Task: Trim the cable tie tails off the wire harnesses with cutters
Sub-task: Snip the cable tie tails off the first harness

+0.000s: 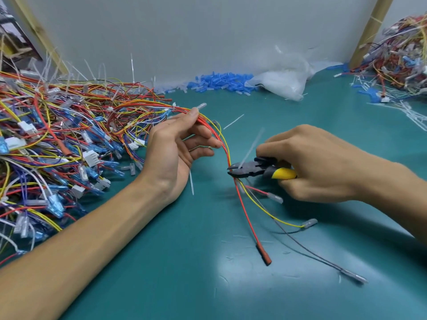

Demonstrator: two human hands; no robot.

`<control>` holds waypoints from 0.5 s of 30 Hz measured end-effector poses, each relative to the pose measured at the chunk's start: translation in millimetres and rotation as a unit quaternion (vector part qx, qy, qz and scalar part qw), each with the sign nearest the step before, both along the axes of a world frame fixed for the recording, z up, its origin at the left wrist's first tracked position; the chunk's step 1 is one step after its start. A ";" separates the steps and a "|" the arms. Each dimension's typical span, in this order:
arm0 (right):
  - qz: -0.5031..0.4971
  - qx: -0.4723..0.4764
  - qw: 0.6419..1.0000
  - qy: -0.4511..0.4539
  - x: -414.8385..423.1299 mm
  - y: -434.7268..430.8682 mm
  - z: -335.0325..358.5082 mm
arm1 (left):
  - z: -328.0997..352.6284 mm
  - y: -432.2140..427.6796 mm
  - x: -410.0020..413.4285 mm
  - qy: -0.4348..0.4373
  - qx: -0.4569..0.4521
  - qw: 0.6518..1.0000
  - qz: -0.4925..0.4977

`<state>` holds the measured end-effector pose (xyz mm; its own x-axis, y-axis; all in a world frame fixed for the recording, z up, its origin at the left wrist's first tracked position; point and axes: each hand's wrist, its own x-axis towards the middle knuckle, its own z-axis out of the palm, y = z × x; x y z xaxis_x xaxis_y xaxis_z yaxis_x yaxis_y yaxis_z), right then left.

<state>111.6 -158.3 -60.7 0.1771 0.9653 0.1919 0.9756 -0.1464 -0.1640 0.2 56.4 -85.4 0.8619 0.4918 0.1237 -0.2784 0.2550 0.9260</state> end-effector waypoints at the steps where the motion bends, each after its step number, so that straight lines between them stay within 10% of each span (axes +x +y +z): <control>1: -0.006 0.012 1.000 0.000 0.7 0.1 -0.2 | -0.3 -0.5 -0.3 0.004 0.015 1.000 -0.023; 7: -0.097 0.109 0.986 0.086 10.3 0.9 -3.6 | -5.3 -6.2 -7.0 0.030 0.171 0.952 -0.251; 15: -0.104 0.132 0.977 0.133 3.2 4.0 -6.7 | -6.6 -16.2 -8.1 0.034 0.182 0.954 -0.234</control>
